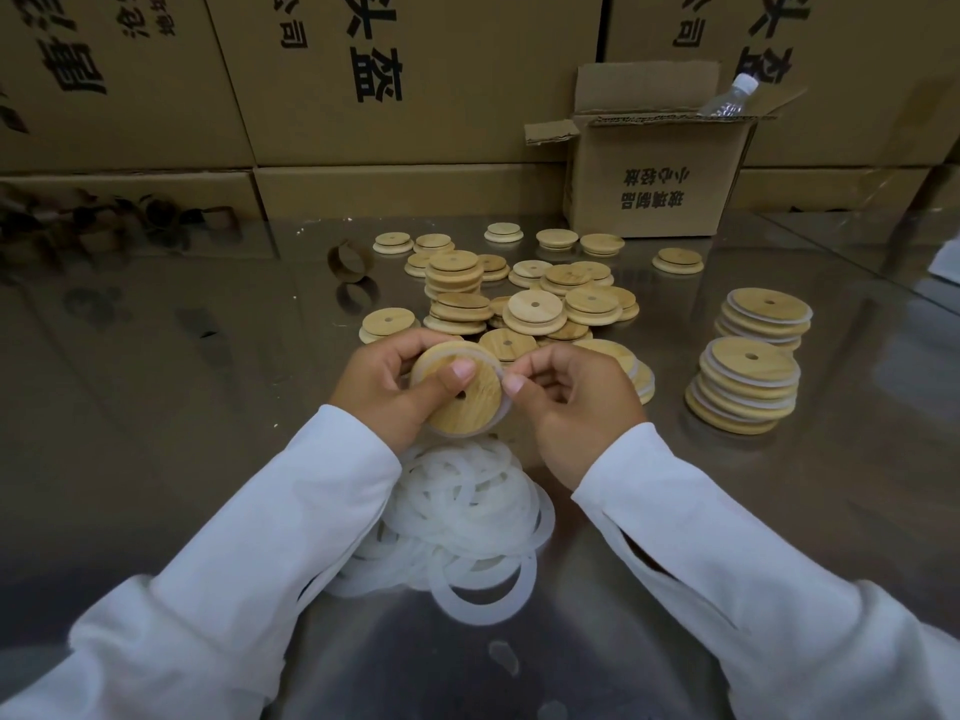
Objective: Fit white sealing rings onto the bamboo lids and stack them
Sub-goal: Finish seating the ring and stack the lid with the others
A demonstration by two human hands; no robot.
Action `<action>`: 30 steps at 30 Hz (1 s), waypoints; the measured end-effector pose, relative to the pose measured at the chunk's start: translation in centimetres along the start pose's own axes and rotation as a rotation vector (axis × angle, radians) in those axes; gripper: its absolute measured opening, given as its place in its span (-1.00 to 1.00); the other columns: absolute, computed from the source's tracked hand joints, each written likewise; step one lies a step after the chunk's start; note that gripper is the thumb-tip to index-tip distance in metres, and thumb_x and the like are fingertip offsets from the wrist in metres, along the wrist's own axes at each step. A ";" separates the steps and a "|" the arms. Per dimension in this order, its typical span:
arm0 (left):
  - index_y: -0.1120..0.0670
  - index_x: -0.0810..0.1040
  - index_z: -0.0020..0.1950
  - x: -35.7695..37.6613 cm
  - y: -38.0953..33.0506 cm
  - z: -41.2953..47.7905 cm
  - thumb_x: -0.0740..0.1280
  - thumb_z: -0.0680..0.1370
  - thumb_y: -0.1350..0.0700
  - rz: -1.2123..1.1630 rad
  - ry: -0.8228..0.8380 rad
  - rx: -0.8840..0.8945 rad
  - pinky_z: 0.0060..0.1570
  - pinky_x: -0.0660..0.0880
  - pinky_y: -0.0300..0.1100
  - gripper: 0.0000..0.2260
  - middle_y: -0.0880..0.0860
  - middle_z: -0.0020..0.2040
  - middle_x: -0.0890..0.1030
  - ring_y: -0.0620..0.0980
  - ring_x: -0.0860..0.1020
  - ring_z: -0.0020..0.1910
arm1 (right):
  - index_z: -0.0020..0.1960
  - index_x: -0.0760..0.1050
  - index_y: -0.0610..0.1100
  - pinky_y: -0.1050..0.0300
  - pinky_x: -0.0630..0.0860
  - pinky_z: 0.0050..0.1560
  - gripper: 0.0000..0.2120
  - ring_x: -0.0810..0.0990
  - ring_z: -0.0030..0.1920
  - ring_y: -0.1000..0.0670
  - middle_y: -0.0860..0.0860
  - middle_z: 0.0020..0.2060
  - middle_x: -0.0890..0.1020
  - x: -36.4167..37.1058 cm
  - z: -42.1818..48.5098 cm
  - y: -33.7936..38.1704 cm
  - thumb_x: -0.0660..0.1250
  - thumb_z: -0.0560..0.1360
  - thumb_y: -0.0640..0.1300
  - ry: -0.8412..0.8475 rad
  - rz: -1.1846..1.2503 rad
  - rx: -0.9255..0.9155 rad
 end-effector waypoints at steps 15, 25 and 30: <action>-0.01 0.66 -0.24 -0.1 1.3 0.3 0.38 0.32 0.07 -0.089 0.056 -0.138 -0.05 0.47 -0.04 -0.91 0.10 -0.25 0.62 0.06 0.56 -0.18 | -0.22 0.52 0.03 0.23 0.50 -0.13 -0.86 0.58 -0.30 0.09 0.04 -0.37 0.60 -0.5 0.2 -0.9 0.38 0.43 -0.19 -0.033 0.197 0.134; 0.09 0.59 0.00 0.1 1.0 0.0 0.44 0.29 0.04 -0.144 0.039 -0.176 0.08 0.51 0.05 -0.69 0.16 -0.04 0.64 0.10 0.60 -0.03 | -0.19 0.52 0.03 0.09 0.55 -0.03 -0.89 0.60 -0.17 -0.01 0.00 -0.24 0.62 -0.2 0.3 -1.0 0.44 0.38 -0.14 0.053 0.063 0.095; -0.01 0.55 0.03 -0.6 1.3 0.3 0.34 0.44 0.09 -0.144 -0.043 -0.226 -0.04 0.54 -0.16 -0.83 0.04 0.03 0.63 -0.04 0.62 0.00 | -0.19 0.44 0.03 -0.03 0.57 0.02 -0.88 0.63 -0.18 -0.04 -0.06 -0.18 0.64 -3.8 1.6 -3.3 0.39 0.43 -0.07 -0.330 0.117 0.297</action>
Point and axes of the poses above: each hand's wrist, its own z-axis towards the middle knuckle, its own x-axis out of the palm, y = z × x, the point moved 5 cm from there along z, towards the middle knuckle
